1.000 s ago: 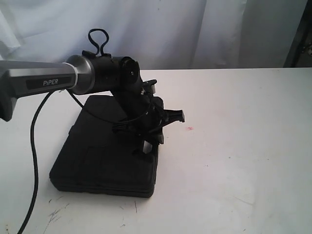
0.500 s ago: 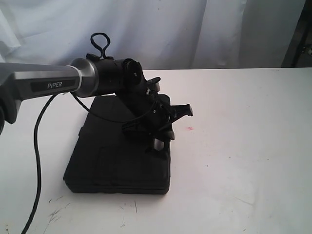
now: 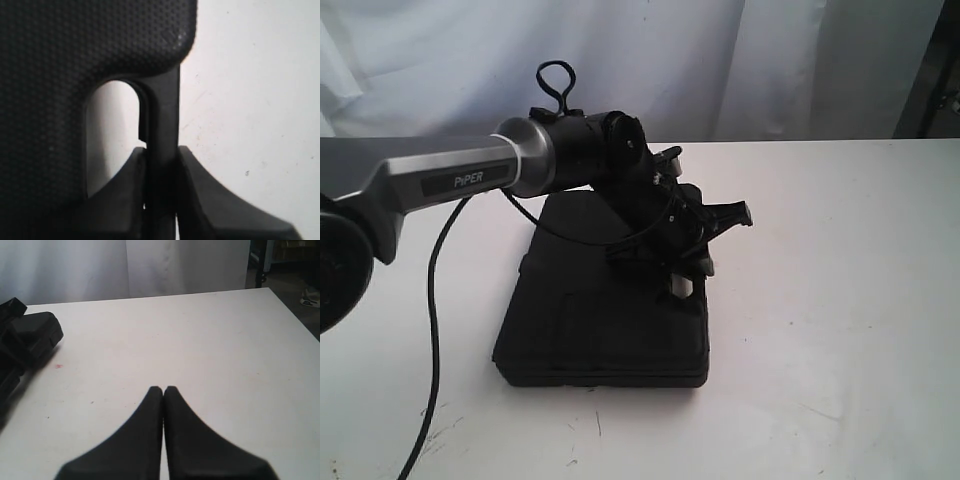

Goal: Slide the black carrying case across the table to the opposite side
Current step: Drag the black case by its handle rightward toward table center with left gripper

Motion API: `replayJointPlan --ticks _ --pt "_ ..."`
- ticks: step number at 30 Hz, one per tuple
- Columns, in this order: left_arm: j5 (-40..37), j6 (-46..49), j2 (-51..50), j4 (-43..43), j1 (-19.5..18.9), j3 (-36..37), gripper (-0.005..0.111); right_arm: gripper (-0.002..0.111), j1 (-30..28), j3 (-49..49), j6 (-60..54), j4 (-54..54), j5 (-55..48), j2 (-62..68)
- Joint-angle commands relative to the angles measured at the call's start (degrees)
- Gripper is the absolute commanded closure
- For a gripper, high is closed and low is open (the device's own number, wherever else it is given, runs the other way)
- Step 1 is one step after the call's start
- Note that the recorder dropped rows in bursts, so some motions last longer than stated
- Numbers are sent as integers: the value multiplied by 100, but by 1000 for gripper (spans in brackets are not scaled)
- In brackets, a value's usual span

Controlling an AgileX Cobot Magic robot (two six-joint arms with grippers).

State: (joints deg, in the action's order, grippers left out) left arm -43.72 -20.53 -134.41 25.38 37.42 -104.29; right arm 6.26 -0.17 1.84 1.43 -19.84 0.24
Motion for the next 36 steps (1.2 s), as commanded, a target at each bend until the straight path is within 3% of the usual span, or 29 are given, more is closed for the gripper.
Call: replayJointPlan --ticks 1,19,29,36 --pt "182 -23 -179 382 97 -270 107 108 -44 17 24 3 7 -24" --pt "662 18 -237 406 97 -313 107 108 -44 17 24 3 7 -24" --pt "865 530 -237 956 97 -313 95 108 -44 17 24 3 7 -24" --pt "888 779 -237 1132 97 -313 95 108 -44 17 24 3 7 -24"
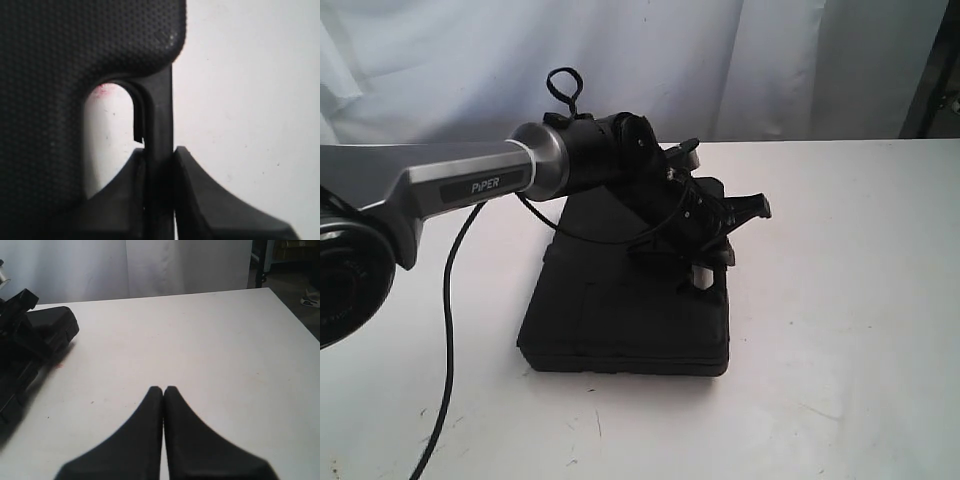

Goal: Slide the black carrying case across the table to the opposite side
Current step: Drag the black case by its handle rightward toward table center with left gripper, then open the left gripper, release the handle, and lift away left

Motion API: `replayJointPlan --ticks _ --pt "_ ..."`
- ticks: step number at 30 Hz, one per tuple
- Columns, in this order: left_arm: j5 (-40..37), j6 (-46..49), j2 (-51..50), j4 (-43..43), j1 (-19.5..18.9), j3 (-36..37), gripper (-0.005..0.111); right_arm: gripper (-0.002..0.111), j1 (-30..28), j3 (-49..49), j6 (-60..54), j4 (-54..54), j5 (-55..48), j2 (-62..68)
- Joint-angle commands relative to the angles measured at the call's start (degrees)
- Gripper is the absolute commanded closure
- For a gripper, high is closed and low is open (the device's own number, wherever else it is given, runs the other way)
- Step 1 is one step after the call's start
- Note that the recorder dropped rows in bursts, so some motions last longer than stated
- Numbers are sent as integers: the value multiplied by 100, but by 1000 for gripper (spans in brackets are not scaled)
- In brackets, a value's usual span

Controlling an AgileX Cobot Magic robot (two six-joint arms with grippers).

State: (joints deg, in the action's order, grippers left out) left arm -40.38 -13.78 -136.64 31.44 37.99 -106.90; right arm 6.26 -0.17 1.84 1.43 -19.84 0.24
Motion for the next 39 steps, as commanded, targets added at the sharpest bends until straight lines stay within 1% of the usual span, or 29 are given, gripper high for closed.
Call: replayJointPlan --ticks 1,3,5,6,10,12,15,18,21,24,27,30,32,34,35,39 --pt "554 104 -14 528 40 -53 94 108 -44 17 24 3 7 -24" --pt "554 104 -14 528 27 -53 88 108 -44 17 24 3 7 -24" --pt "564 104 -14 528 27 -53 80 108 -44 17 24 3 7 -24" --pt "564 104 -14 528 27 -53 74 108 -44 17 24 3 7 -24" --pt "554 118 -14 528 27 -53 58 108 -44 17 24 3 7 -24" --pt "554 272 -14 528 27 -53 52 108 -44 17 24 3 7 -24" --pt "564 489 -14 528 6 -53 51 108 -44 17 24 3 7 -24" --pt "564 489 -1 510 -8 -53 51 108 -44 17 24 3 7 -24" --pt "504 489 8 313 -8 -115 51 108 -44 17 24 3 7 -24" --pt "301 489 8 73 -8 -340 51 108 -44 17 24 3 7 -24" --pt "-10 489 8 48 -8 -670 54 108 -44 17 24 3 7 -24" --pt "-406 489 8 -153 -8 -1057 66 108 -44 17 24 3 7 -24" --pt "-707 489 8 -480 -8 -1335 82 108 -44 17 24 3 7 -24" --pt "-1000 489 8 -975 -8 -1555 103 108 -44 17 24 3 7 -24" --pt "-1096 489 22 -1168 -8 -1614 106 108 -44 17 24 3 7 -24" --pt "-1289 489 216 -2023 -8 -1644 107 108 -44 17 24 3 7 -24"
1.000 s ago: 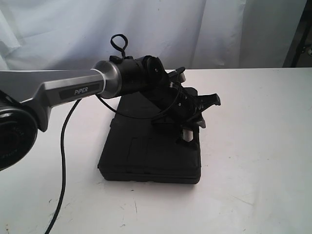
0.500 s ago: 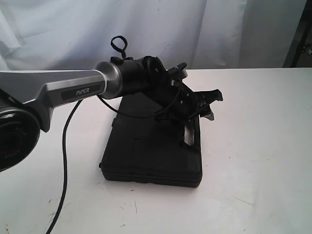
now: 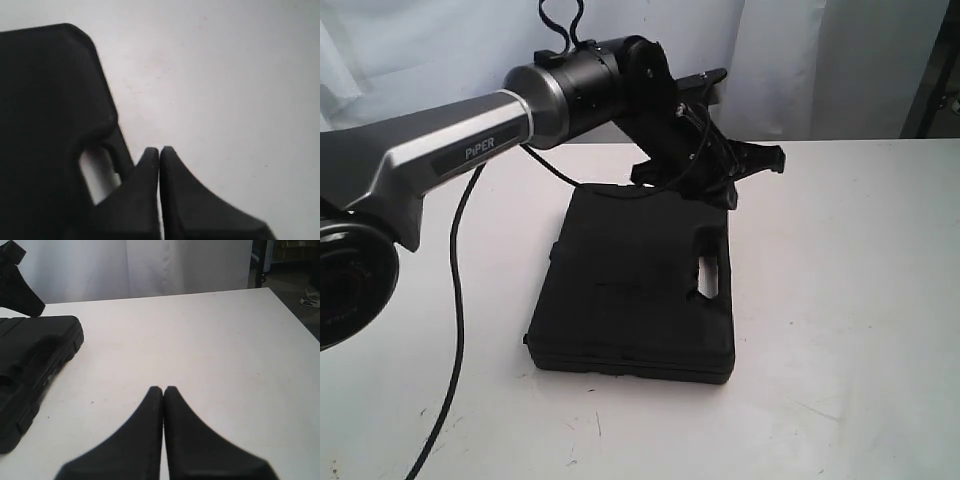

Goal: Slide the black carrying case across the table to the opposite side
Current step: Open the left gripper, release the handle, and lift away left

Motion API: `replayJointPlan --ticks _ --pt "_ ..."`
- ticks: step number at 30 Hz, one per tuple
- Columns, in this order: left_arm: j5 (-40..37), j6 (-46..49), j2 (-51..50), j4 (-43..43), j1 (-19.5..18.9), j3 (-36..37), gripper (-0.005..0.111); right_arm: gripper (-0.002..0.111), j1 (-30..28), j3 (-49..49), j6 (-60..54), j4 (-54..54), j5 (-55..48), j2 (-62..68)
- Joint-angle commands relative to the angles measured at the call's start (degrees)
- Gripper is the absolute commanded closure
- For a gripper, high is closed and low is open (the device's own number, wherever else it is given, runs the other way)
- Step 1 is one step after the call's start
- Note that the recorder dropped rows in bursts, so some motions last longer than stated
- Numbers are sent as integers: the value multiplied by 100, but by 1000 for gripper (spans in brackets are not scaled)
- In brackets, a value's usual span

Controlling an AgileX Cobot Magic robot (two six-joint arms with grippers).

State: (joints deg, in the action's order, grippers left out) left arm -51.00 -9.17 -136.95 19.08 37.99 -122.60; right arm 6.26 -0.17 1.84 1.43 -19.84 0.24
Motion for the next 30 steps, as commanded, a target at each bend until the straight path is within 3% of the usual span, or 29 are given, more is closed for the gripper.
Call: replayJointPlan --ticks 1,5,8,19,30 --pt "-267 4 378 -1262 -8 -74 107 108 -44 17 24 3 7 -24" --pt "-564 -127 702 -2246 -8 -24 107 108 -44 17 24 3 7 -24" --pt "-566 -127 1074 -2628 -8 461 107 108 -44 17 24 3 7 -24" --pt "1727 -442 3932 -2696 -8 4650 107 108 -44 17 24 3 7 -24" --pt "2247 -576 5393 -2388 -8 6207 107 108 -44 17 24 3 7 -24"
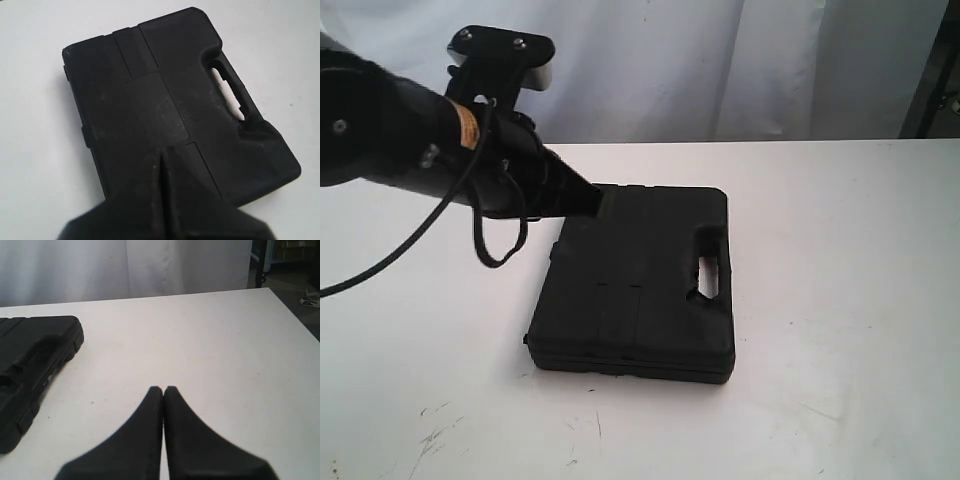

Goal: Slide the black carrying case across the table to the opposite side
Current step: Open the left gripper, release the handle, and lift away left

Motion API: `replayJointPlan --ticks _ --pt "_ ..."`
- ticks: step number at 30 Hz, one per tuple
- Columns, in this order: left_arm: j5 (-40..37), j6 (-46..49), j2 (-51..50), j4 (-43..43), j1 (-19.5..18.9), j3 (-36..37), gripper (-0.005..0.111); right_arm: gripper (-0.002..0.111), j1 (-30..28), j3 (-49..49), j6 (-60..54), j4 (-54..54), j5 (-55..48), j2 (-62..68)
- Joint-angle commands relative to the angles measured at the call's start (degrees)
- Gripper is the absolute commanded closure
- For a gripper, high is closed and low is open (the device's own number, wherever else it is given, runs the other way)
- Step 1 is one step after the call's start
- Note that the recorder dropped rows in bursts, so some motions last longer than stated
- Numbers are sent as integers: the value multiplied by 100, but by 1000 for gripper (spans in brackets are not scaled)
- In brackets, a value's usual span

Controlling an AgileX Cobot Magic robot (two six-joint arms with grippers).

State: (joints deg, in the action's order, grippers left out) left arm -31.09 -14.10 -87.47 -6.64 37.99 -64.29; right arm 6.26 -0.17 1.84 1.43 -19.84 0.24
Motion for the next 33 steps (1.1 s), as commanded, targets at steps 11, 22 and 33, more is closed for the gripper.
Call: replayJointPlan --ticks 11,22,33 --pt "-224 -66 1281 91 -8 868 107 108 -44 17 24 3 7 -24" --pt "-309 -66 1348 -384 -8 868 107 108 -44 17 24 3 7 -24" --pt "-451 -78 1348 -822 -8 880 107 108 -44 17 24 3 7 -24"
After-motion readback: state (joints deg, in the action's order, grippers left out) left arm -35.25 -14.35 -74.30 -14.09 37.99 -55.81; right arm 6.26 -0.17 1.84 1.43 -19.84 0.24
